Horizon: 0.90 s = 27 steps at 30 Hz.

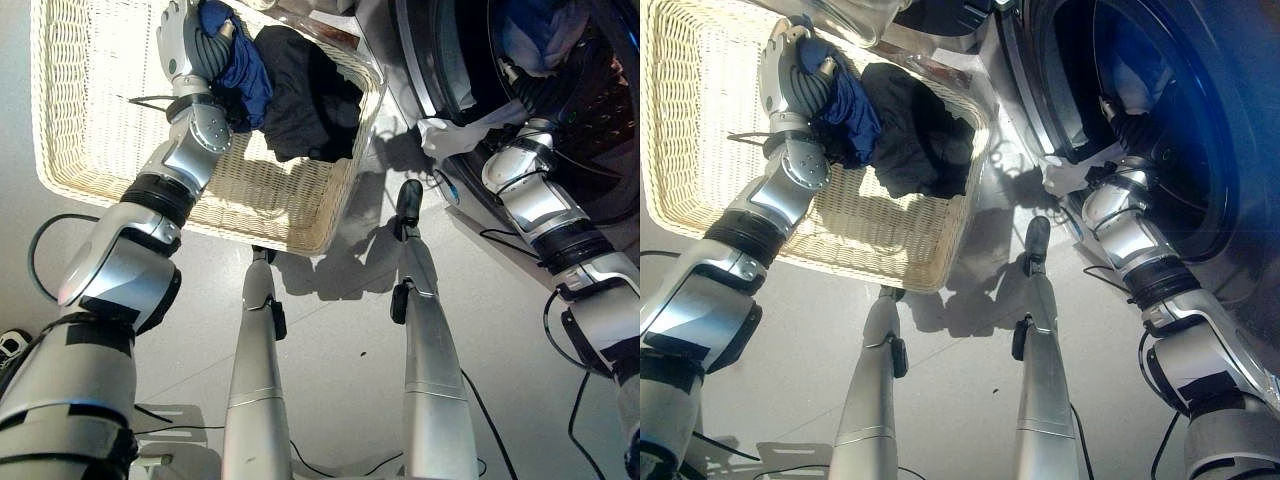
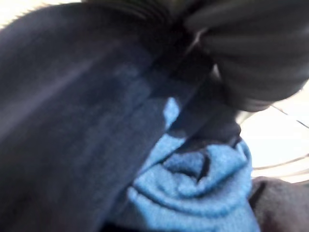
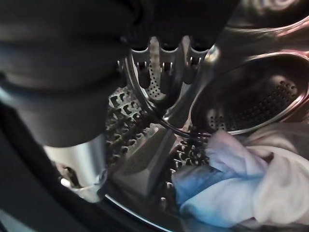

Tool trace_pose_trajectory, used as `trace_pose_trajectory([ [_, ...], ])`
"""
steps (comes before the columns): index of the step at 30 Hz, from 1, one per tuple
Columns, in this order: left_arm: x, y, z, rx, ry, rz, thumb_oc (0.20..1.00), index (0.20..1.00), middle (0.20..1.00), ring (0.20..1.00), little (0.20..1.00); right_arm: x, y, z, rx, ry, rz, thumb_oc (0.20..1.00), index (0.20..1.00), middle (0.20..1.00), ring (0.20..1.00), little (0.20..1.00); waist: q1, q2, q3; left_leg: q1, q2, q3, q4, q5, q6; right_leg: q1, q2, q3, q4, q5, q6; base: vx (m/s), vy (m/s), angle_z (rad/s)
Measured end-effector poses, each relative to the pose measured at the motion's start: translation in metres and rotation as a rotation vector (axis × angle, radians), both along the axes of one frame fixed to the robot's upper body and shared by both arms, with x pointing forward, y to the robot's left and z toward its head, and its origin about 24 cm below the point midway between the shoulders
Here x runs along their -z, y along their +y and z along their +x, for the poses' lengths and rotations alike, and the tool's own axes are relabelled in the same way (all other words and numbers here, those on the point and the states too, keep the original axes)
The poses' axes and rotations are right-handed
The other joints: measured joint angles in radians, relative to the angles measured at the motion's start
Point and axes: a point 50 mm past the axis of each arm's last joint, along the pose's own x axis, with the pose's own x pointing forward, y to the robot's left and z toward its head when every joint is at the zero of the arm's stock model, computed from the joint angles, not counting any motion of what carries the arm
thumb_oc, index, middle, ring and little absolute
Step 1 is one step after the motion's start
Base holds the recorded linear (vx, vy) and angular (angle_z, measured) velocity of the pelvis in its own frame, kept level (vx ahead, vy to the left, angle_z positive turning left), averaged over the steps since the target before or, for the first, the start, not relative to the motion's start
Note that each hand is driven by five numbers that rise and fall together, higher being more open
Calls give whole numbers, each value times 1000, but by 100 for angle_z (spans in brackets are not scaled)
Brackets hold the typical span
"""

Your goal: Put the clothes into the washing machine.

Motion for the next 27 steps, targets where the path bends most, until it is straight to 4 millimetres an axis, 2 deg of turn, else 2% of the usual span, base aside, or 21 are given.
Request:
trace_pose_trajectory([
  [5, 20, 3, -6, 139, -80, -227, 200, 200, 200, 200, 200, 1, -3, -9, -45, -82, 64, 1000, 1000, 1000, 1000, 1000, 5, 0, 0, 0, 1, 0, -1, 0, 0, 0, 1, 0, 0, -4, 1, 5, -40, 0],
  [6, 32, 7, -5, 149, -64, -284, 200, 200, 200, 200, 200, 2, -4, -10, -56, -93, 73, 1000, 1000, 1000, 1000, 1000, 4, 0, 0, 0, 1, 0, -3, 0, 0, 0, 1, 0, 0, -5, 2, 6, -39, 0],
  [8, 32, 7, -5, 149, -64, -284, 200, 200, 200, 200, 200, 2, -4, -10, -56, -93, 73, 1000, 1000, 1000, 1000, 1000, 4, 0, 0, 0, 1, 0, -3, 0, 0, 0, 1, 0, 0, -5, 2, 0, 0, 0],
  [9, 71, 11, -11, 206, -59, -439, 200, 200, 200, 200, 200, 10, 1, -20, -146, -138, 141, 1000, 1000, 1000, 1000, 1000, 8, 0, 0, 1, 2, -3, -6, 0, -1, 0, 2, -1, 3, -8, 1, 8, -35, 1],
  [10, 87, 10, -14, 220, -43, -476, 200, 200, 200, 200, 200, 14, 3, -22, -176, -134, 152, 1000, 1000, 1000, 1000, 1000, 15, 1, 0, 1, 2, -3, -8, 0, -1, 0, 2, -2, 3, -10, 2, 10, -42, 1],
  [11, 96, 9, -17, 249, -53, -524, 200, 200, 200, 200, 200, 18, 4, -24, -208, -128, 169, 1000, 1000, 1000, 1000, 1000, 20, 1, 1, 1, 3, -4, -9, 0, -1, 0, 2, -3, 4, -13, 3, 8, -32, 2],
  [12, 107, 5, -29, 318, -117, -602, 200, 200, 200, 200, 200, 24, 10, -29, -289, -133, 196, 1000, 1000, 1000, 1000, 1000, 24, 1, 1, 1, 3, -7, -11, 0, -1, 0, 1, -7, 6, -16, 3, 0, 0, 0],
  [15, 125, 3, -38, 360, -134, -613, 200, 200, 200, 200, 200, 39, 19, -27, -395, -56, 189, 1000, 1000, 1000, 1000, 1000, 35, 1, 1, 2, 1, -13, -9, 0, -1, 0, -2, -12, 22, -27, 3, 9, -15, 4],
  [17, 122, -9, -52, 455, -221, -617, 200, 200, 200, 200, 200, 44, 30, -33, -522, -38, 195, 1000, 1000, 1000, 1000, 1000, 49, 1, 2, 4, 1, -14, -10, 0, -1, -1, -2, -12, 25, -30, 2, 0, 0, 0],
  [20, 117, -18, -62, 526, -273, -543, 200, 200, 200, 200, 200, 57, 41, -31, -617, 25, 208, 1000, 1000, 1000, 1000, 1000, 51, 0, 2, 10, 0, -16, -11, -1, -1, 0, -4, -13, 38, -38, 1, 0, 0, 0],
  [27, 90, -42, -83, 693, -403, -425, 200, 200, 200, 200, 200, 55, 59, -36, -788, 40, 214, 1000, 1000, 1000, 1000, 1000, 48, 2, 3, 13, 1, -15, -10, 0, -1, 0, -4, -13, 41, -39, 0, 0, 0, 0],
])
